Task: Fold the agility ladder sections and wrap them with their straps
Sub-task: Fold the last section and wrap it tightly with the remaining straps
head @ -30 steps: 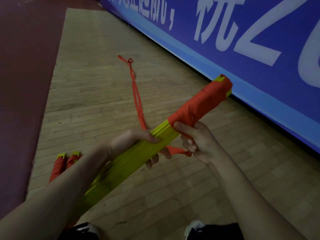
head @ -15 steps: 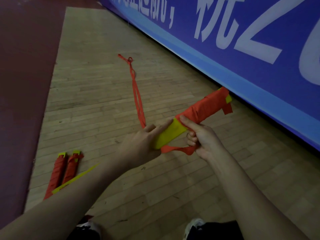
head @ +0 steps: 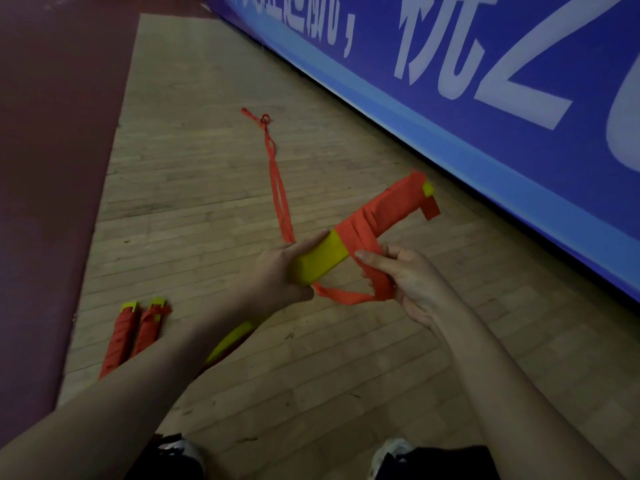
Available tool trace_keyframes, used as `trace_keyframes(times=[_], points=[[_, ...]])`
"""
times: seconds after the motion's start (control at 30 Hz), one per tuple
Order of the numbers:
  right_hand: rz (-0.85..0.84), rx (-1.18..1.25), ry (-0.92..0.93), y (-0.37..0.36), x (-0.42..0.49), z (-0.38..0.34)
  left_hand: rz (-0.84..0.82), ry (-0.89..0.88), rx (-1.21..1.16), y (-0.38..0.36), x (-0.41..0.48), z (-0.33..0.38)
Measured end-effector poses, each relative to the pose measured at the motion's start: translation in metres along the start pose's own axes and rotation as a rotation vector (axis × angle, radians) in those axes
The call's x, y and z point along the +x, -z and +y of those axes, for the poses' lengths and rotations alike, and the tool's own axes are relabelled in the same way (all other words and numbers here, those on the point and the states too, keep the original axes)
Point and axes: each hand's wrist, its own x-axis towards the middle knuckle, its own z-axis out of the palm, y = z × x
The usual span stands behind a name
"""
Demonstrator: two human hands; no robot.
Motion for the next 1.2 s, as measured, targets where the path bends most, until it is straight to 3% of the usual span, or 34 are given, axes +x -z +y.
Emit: trace_keyframes(times=[0.2,0.33,0.47,0.57,0.63,0.7,0.8,0.9,1.1,1.2], points=[[0.099,-0.012,0.191,-0.012,-0.003,-0.001,0.009,0.046,-0.398,0.012,0.005,0.004],[0.106,-0.037,0.237,-0.012,0.0,-0.001,-0.102,0.069,-0.723,0.018,-0.003,0.009],[-0.023,0.137,0.261,-0.01,0.001,0.0,-0.291,0.043,-0.98,0.022,-0.009,0.017],[-0.156,0.261,0.26,-0.008,-0.001,-0.002,-0.377,0.055,-1.054,0.017,-0.01,0.022],[-0.152,0.269,0.253,-0.007,-0.001,-0.003,-0.409,0.081,-1.084,0.016,-0.011,0.026],[-0.104,0.278,0.227,-0.01,0.001,-0.004,-0.435,0.098,-1.023,0.018,-0.01,0.028],[-0.006,0.268,0.129,-0.014,0.008,0.001,-0.403,0.198,-0.68,0.016,-0.007,0.032],[0.063,0.244,0.049,-0.018,0.015,0.011,-0.226,0.234,-0.441,-0.006,-0.007,0.025],[0.172,0.279,-0.008,-0.023,0.019,0.014,0.035,0.124,0.106,-0.027,-0.006,0.009],[0.198,0.348,-0.041,-0.021,0.02,0.012,0.091,-0.027,0.188,-0.028,-0.004,0.007]])
